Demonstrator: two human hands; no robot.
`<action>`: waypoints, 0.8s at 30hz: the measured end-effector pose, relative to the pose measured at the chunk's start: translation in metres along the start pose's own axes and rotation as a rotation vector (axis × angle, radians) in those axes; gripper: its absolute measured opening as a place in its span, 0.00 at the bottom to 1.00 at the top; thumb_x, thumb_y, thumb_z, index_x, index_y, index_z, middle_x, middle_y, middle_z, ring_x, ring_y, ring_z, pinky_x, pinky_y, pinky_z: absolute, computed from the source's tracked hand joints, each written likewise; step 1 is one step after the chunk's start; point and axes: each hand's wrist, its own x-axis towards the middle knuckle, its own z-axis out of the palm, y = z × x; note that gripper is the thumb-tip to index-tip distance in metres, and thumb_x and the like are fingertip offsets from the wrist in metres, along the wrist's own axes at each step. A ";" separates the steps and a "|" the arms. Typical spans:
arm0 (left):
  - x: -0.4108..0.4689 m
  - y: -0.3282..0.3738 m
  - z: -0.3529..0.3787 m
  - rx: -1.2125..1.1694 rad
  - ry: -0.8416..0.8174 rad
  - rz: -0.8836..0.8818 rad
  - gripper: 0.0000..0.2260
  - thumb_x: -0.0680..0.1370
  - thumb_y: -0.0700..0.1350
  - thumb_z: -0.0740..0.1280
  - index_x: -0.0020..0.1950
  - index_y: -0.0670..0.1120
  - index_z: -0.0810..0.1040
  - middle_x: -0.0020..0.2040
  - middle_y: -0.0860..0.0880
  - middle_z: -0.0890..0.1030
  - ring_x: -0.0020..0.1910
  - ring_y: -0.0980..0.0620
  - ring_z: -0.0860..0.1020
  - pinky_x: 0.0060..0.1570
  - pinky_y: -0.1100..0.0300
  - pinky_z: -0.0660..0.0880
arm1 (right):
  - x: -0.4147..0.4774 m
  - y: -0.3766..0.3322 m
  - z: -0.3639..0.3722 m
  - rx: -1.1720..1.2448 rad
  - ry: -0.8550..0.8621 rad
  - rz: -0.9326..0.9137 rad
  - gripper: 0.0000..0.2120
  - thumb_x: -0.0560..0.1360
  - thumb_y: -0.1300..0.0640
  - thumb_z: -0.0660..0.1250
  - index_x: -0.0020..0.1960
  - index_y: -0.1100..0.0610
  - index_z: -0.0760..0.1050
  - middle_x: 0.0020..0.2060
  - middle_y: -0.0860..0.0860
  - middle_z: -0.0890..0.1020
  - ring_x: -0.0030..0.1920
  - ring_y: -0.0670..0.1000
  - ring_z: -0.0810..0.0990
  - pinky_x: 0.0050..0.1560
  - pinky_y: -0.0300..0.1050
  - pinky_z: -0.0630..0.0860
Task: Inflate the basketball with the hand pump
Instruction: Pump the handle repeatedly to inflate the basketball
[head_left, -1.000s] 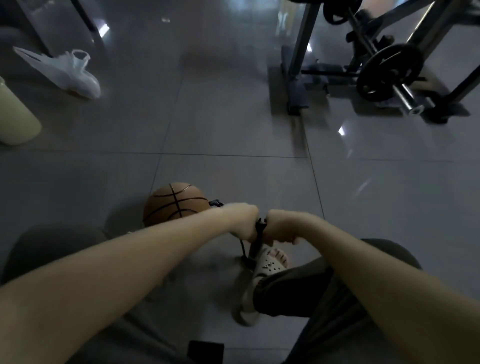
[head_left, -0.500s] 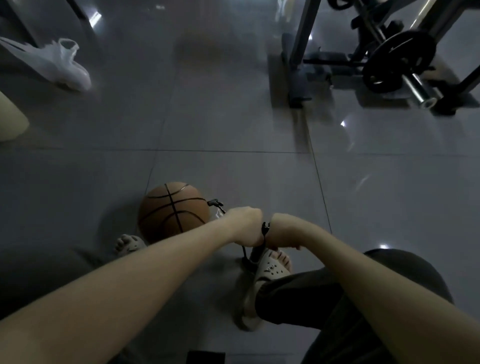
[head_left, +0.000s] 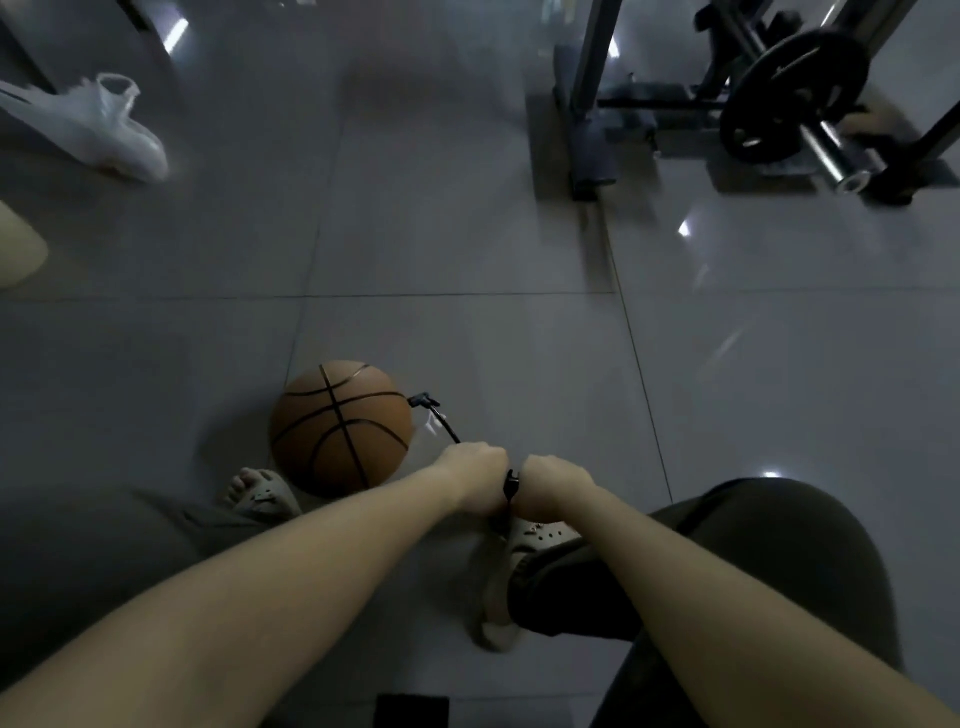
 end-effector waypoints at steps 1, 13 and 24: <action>-0.004 0.001 -0.005 0.012 -0.022 0.003 0.09 0.77 0.47 0.67 0.39 0.45 0.72 0.40 0.46 0.78 0.38 0.44 0.76 0.36 0.53 0.72 | -0.009 -0.003 -0.005 -0.007 -0.023 -0.013 0.11 0.75 0.49 0.66 0.42 0.57 0.72 0.39 0.54 0.78 0.46 0.59 0.83 0.39 0.48 0.77; -0.059 0.014 -0.116 -0.097 -0.035 0.015 0.05 0.73 0.43 0.73 0.39 0.43 0.81 0.33 0.47 0.77 0.31 0.48 0.73 0.30 0.57 0.68 | -0.079 -0.025 -0.105 -0.013 0.001 -0.031 0.06 0.75 0.56 0.70 0.46 0.59 0.79 0.35 0.53 0.76 0.32 0.51 0.72 0.33 0.43 0.74; 0.003 -0.002 -0.014 -0.018 -0.004 0.028 0.11 0.77 0.43 0.66 0.36 0.46 0.69 0.35 0.47 0.74 0.32 0.46 0.74 0.31 0.56 0.68 | 0.007 0.003 -0.009 -0.039 0.029 -0.010 0.12 0.76 0.50 0.64 0.37 0.54 0.69 0.35 0.51 0.76 0.39 0.54 0.79 0.41 0.49 0.79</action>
